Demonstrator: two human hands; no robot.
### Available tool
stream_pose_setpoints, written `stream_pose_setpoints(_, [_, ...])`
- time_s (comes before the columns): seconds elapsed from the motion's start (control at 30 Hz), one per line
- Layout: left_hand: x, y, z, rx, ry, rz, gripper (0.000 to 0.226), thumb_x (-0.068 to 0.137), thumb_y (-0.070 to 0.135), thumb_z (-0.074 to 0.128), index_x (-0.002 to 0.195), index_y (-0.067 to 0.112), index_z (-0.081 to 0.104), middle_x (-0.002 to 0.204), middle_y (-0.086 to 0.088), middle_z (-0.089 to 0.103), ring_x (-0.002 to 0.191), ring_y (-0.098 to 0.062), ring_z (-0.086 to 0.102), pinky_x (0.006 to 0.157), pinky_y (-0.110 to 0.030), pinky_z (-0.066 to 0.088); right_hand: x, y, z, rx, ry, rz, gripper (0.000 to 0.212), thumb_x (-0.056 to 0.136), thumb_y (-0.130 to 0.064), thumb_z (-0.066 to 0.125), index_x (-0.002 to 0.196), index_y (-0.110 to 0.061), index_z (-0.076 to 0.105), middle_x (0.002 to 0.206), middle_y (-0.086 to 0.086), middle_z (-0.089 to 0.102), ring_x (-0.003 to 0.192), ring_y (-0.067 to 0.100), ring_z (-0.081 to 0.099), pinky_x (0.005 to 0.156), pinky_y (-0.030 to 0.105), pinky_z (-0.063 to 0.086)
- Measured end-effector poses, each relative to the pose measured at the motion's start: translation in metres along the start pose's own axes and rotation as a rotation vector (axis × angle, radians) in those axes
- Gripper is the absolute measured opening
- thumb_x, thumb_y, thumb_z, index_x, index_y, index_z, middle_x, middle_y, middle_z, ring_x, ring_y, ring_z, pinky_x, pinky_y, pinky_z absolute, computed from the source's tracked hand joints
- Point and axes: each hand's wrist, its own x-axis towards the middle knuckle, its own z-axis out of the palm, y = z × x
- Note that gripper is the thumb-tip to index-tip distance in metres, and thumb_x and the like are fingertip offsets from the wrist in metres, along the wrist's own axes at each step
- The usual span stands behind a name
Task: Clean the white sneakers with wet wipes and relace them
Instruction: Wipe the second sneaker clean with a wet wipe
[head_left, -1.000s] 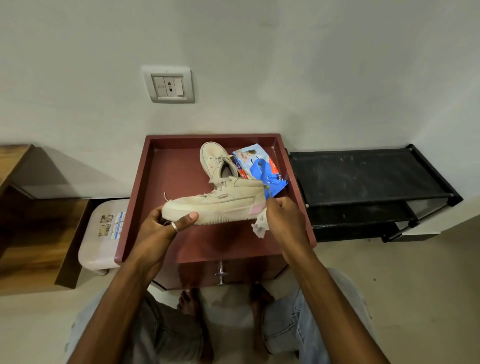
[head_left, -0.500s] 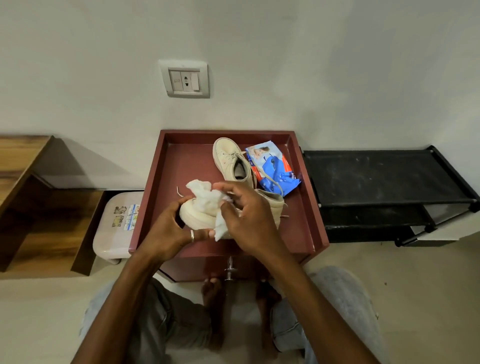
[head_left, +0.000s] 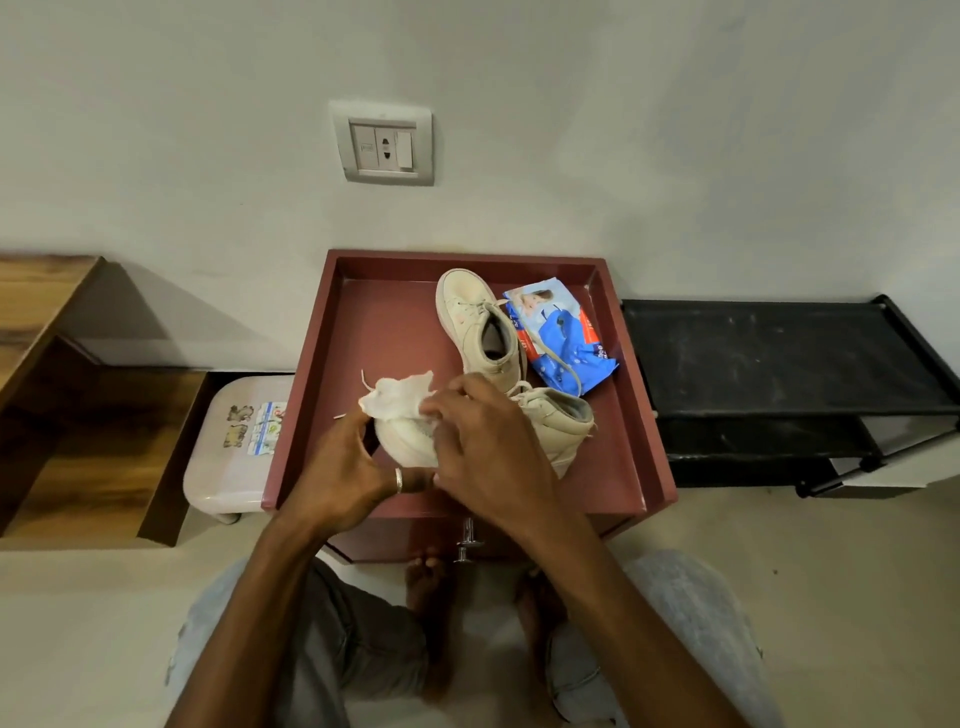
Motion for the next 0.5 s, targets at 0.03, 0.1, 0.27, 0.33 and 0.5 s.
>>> stream_pose_setpoints(0.03, [0.000, 0.000, 0.000, 0.011, 0.000, 0.003, 0.084, 0.060, 0.011, 0.096, 0.132, 0.026, 0.057, 0.118, 0.013, 0.072, 0.111, -0.008, 0.069, 0.099, -0.036, 0.057, -0.004, 0.000, -0.003, 0.037, -0.003, -0.004, 0.018, 0.086, -0.015, 0.063, 0.101, -0.013, 0.072, 0.103, -0.002, 0.063, 0.089, 0.013, 0.062, 0.076, 0.033, 0.055])
stream_pose_setpoints(0.1, [0.000, 0.003, 0.002, 0.021, -0.003, 0.017, 0.089, 0.061, 0.006, 0.095, 0.138, 0.024, 0.054, 0.119, 0.013, 0.071, 0.111, -0.004, 0.067, 0.096, -0.025, 0.057, -0.008, 0.003, -0.008, 0.091, 0.024, 0.029, 0.014, 0.083, -0.027, 0.069, 0.088, -0.014, 0.073, 0.092, -0.006, 0.064, 0.081, 0.008, 0.060, 0.072, 0.029, 0.053])
stream_pose_setpoints(0.27, [0.005, 0.012, 0.006, -0.007, -0.009, 0.038, 0.095, 0.057, 0.010, 0.096, 0.140, 0.026, 0.051, 0.123, 0.012, 0.067, 0.111, 0.001, 0.065, 0.090, -0.014, 0.055, -0.006, 0.007, -0.007, 0.060, 0.151, 0.147, 0.011, 0.084, -0.022, 0.070, 0.081, -0.015, 0.062, 0.091, -0.004, 0.057, 0.076, 0.008, 0.055, 0.067, 0.023, 0.047])
stream_pose_setpoints(0.33, [0.007, 0.014, 0.008, -0.011, -0.013, 0.047, 0.094, 0.058, 0.009, 0.096, 0.139, 0.026, 0.052, 0.123, 0.013, 0.067, 0.113, -0.002, 0.064, 0.097, -0.021, 0.055, -0.006, 0.009, -0.005, 0.101, 0.171, 0.171, 0.016, 0.088, -0.019, 0.067, 0.102, -0.016, 0.060, 0.104, -0.002, 0.057, 0.088, 0.010, 0.057, 0.073, 0.025, 0.050])
stream_pose_setpoints(0.5, [0.005, 0.018, 0.015, -0.028, -0.004, 0.084, 0.094, 0.051, 0.020, 0.094, 0.135, 0.025, 0.054, 0.122, 0.018, 0.066, 0.113, 0.001, 0.064, 0.090, -0.011, 0.051, -0.004, 0.017, -0.002, 0.086, 0.213, 0.118, 0.015, 0.090, -0.013, 0.063, 0.103, -0.012, 0.070, 0.099, 0.001, 0.065, 0.088, 0.013, 0.060, 0.075, 0.032, 0.051])
